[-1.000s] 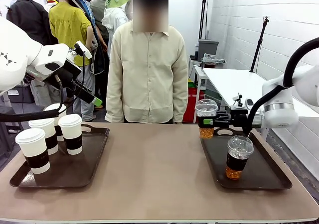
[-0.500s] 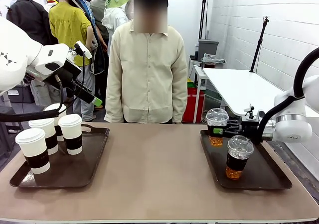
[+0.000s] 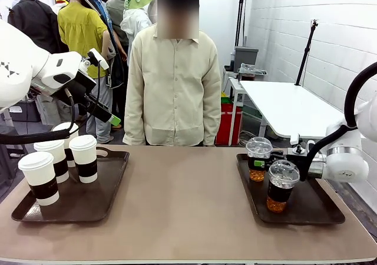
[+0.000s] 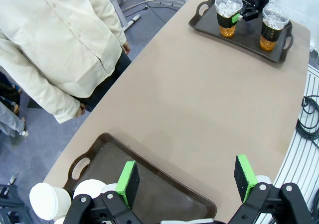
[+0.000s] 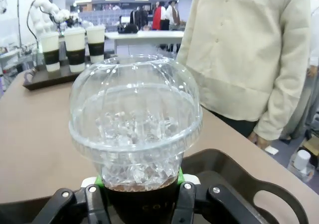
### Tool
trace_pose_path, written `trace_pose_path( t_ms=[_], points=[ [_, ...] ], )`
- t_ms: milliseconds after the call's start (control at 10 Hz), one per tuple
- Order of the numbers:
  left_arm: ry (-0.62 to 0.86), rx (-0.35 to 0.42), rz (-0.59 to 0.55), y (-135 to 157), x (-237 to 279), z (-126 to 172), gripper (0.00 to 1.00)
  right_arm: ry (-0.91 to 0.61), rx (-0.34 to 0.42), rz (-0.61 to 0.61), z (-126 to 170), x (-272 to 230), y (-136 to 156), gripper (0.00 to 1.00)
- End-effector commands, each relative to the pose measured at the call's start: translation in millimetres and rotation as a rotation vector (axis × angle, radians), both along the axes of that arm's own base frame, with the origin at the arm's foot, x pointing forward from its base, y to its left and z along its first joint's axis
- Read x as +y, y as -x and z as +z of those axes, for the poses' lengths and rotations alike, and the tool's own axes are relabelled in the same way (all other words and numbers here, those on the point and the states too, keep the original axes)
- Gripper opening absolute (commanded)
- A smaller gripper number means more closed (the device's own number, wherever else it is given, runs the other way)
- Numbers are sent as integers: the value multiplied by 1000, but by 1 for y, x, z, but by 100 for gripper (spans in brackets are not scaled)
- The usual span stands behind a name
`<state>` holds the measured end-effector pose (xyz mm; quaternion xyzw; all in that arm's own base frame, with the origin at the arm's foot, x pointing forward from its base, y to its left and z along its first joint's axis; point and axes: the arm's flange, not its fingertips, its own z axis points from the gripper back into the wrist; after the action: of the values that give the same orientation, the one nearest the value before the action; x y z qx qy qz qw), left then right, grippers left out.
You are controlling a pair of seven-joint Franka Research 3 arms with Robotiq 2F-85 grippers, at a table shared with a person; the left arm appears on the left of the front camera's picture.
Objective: Distribute the coffee onto the tray.
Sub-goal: Pick up another iced Americano from the middle of the table and place it on the right Handle tray.
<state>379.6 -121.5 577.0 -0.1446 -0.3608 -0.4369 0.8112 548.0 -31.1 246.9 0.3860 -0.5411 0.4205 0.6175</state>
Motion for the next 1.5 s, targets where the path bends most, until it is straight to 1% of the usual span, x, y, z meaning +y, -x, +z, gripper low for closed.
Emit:
trace_pose_path(
  t_ms=[0,400,500,600,700,1000,1400],
  points=[
    [5,4,-1,0,1,-1,100,-54,-55,-19,-6,-6,-1,52],
    [5,4,-1,0,1,-1,100,-90,-21,-41,-12,-12,0,52],
    [5,4,-1,0,1,-1,100,-92,-10,-36,-10,-12,1,64],
    [5,4,-1,0,1,-1,100,-105,5,-42,-7,-13,2,84],
    [5,4,-1,0,1,-1,100,-103,14,-46,-5,-14,2,100],
    [5,4,-1,0,1,-1,100,-103,26,-57,-1,-16,3,100],
    [5,4,-1,0,1,-1,100,-107,46,-83,1,-25,13,100]
  ],
)
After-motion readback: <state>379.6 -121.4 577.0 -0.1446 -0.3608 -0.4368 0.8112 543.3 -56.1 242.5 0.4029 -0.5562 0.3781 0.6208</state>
